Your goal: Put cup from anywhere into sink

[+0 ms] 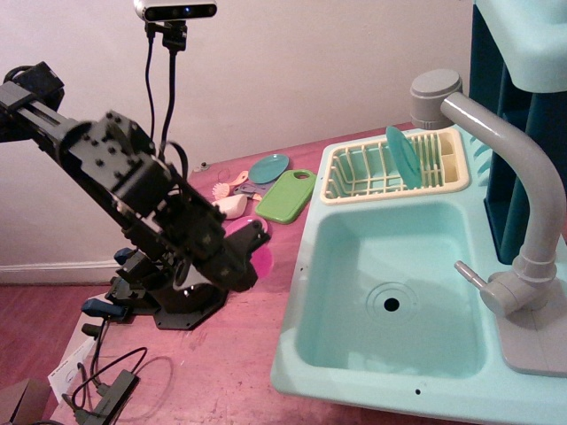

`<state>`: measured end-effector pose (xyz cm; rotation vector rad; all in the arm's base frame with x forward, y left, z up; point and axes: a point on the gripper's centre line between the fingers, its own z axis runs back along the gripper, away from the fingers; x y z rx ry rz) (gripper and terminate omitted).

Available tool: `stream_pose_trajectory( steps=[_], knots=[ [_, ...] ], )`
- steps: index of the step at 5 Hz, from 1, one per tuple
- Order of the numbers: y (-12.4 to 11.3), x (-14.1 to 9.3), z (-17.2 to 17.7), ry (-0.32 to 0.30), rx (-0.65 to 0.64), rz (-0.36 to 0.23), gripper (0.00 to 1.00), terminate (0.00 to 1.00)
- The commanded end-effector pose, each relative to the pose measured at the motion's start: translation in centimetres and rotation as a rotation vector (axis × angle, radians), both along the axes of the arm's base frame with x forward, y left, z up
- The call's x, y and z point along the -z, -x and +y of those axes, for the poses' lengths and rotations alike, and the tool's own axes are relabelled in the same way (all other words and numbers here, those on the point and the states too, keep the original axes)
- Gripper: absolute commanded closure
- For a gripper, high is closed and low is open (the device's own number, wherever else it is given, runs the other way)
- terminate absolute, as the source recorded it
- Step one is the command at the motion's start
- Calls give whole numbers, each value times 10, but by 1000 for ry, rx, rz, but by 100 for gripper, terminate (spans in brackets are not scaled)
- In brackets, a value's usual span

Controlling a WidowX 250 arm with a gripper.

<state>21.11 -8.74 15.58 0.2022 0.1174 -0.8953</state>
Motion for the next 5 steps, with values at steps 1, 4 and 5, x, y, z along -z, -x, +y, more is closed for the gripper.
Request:
stream_pose_trajectory(
  steps=[1, 4, 5],
  knots=[
    [-58, -43, 11, -6, 85, -138, 100, 0],
    [-150, -14, -11, 33, 195, -196, 100, 0],
    [-130, 11, -22, 48, 163, -112, 100, 0]
  ],
)
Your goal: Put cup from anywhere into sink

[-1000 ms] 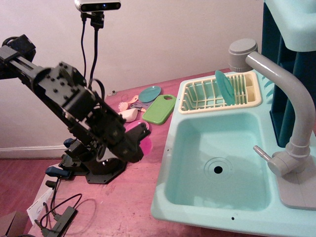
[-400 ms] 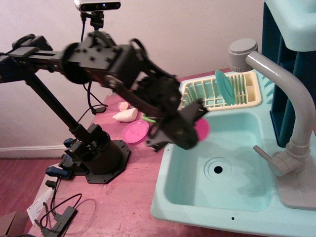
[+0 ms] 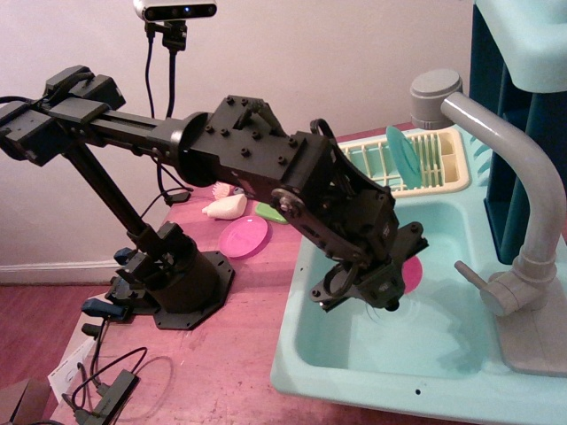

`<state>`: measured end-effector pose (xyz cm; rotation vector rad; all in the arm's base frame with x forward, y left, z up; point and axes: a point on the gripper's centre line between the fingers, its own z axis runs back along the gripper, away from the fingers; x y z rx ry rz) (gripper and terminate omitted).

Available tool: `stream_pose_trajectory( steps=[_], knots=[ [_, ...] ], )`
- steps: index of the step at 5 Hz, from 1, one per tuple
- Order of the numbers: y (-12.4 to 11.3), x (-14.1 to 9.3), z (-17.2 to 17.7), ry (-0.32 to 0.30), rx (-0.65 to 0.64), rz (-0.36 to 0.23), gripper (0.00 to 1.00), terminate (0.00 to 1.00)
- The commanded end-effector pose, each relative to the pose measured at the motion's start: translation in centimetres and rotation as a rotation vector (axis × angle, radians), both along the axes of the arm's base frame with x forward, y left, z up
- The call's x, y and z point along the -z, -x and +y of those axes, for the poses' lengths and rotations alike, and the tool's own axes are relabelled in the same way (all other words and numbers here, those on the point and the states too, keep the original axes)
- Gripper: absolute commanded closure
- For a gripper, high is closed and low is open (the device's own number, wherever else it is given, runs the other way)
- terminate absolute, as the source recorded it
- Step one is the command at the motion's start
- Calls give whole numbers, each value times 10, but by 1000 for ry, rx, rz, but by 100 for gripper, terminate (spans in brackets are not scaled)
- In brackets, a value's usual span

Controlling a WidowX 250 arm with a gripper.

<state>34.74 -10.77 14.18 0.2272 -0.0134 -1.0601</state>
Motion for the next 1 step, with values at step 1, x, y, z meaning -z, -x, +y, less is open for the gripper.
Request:
stream_pose_trajectory(
  steps=[1],
  knots=[
    [34, 15, -4, 50, -10, 75, 100, 100]
  ],
)
